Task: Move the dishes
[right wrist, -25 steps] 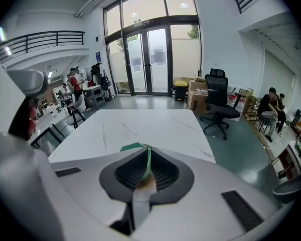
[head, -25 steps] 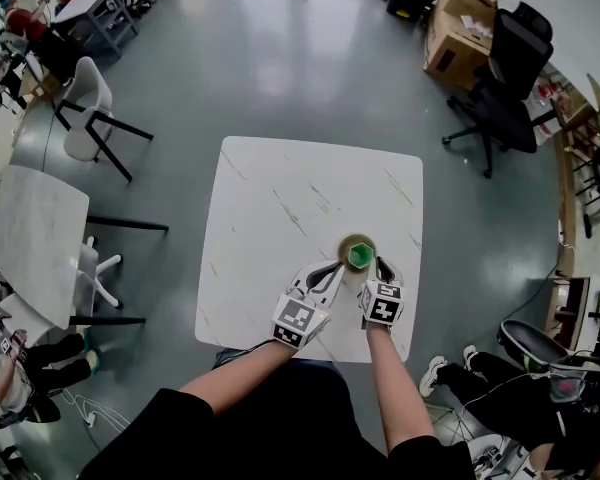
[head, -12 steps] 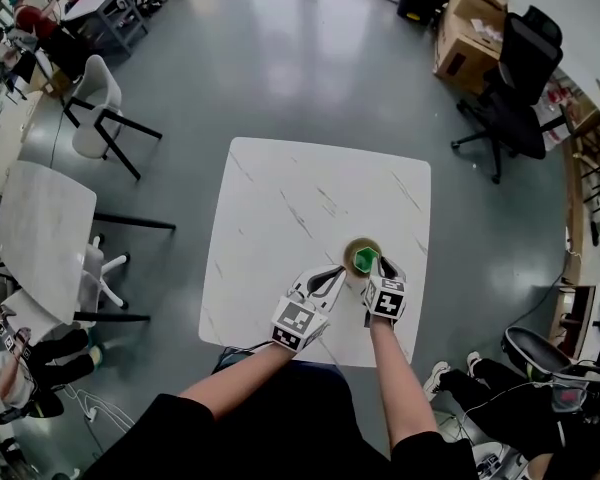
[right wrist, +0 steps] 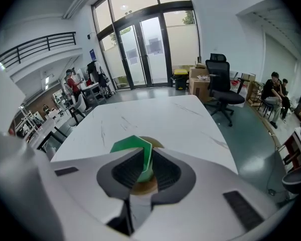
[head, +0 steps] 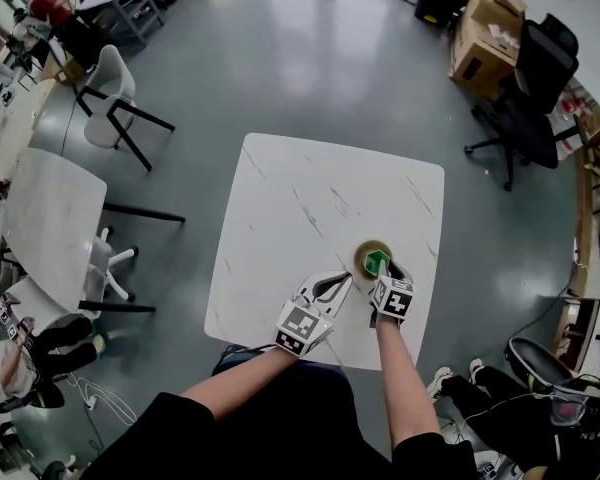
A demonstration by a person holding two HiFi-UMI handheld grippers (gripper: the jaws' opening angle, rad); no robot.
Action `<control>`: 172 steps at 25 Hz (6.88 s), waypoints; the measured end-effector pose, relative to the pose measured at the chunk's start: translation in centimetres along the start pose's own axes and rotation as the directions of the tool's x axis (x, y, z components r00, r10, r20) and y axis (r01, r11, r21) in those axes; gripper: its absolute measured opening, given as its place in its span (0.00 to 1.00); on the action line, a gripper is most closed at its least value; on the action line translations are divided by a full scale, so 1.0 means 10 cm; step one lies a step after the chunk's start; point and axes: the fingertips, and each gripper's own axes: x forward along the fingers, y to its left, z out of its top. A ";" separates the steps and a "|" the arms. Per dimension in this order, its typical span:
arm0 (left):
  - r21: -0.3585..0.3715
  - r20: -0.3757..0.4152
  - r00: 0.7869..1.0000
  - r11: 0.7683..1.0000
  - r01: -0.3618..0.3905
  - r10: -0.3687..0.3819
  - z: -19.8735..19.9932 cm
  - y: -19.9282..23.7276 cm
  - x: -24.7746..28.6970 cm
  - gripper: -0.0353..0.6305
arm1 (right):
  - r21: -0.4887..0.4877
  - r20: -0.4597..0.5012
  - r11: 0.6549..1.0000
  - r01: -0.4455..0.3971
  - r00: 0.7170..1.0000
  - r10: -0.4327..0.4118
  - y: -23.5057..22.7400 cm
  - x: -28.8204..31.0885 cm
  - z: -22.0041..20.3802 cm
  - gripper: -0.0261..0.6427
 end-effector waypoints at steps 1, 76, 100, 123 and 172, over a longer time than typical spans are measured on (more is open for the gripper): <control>0.006 -0.001 1.000 1.000 0.001 -0.001 0.01 0.00 -0.01 0.08 | -0.001 0.001 1.000 0.003 1.000 -0.003 -0.01 0.01 0.01 0.13; -0.165 0.017 0.997 0.983 -0.075 0.078 -0.67 2.35 -2.59 0.08 | 0.021 -0.057 1.000 -0.008 0.998 0.009 3.05 0.28 -0.44 0.08; -0.114 0.005 0.988 0.982 -0.154 0.155 -0.32 1.00 -1.10 0.08 | -0.033 0.022 0.998 -0.059 0.998 0.059 1.00 -0.40 -0.05 0.08; -0.078 -0.201 0.972 0.987 -0.142 0.124 -0.87 0.41 0.65 0.08 | 0.025 -0.078 0.993 -0.117 0.990 0.119 -0.41 0.05 -0.11 0.08; -0.302 -0.418 0.899 0.913 -0.275 0.132 -1.50 0.62 1.07 0.10 | 0.051 -0.126 0.976 -0.212 0.968 0.217 -0.17 0.17 -0.23 0.10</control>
